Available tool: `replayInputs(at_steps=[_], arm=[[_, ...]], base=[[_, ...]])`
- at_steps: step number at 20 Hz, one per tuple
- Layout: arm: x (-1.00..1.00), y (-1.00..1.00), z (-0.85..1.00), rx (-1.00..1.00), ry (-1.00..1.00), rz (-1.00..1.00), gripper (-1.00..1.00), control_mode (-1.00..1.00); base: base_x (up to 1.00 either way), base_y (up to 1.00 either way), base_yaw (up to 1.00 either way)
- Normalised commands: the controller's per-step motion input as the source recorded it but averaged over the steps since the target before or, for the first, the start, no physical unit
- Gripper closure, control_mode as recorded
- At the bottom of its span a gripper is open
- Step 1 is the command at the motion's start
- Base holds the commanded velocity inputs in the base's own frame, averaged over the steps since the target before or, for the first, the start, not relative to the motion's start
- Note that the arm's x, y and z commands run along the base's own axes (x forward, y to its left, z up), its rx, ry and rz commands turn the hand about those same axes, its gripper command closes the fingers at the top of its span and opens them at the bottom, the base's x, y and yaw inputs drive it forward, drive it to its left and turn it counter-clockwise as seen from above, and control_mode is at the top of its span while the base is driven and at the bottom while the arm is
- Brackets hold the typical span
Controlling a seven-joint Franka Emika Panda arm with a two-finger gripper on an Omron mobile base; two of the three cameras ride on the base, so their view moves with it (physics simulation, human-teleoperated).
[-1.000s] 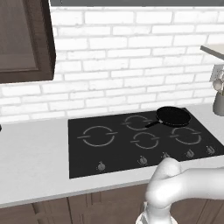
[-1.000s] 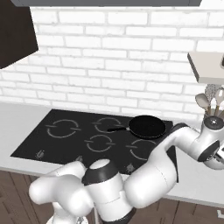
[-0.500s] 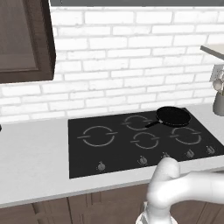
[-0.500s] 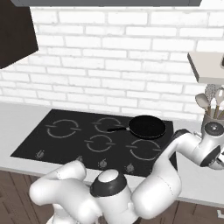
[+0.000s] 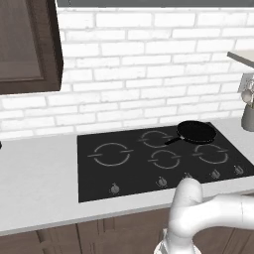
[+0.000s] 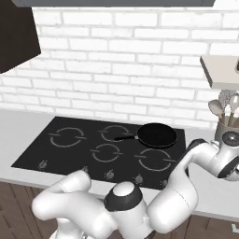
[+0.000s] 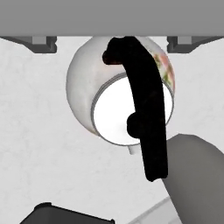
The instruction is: Pick the kettle from the counter and place it on a stove burner. Then turn the burner on.
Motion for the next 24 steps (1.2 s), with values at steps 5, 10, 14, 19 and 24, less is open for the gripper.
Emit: replayInputs(at_steps=[5,10,14,19,24], arm=[[0.20,-0.16,-0.03,0.00,0.00,0.00,-1.00,-1.00],[0.14,0.00,-0.04,0.00,0.00,0.00,-1.00,-1.00],[0.00,0.00,-0.06,0.00,0.00,0.00,1.00,-1.00],[0.01,0.00,-0.10,0.00,0.00,0.00,1.00,-1.00],[0.09,0.00,-0.01,0.00,0.00,0.00,1.00,-1.00]], base=[[0.00,0.00,0.00],[0.00,0.00,0.00],[0.00,0.00,0.00],[0.00,0.00,0.00],[0.00,0.00,0.00]])
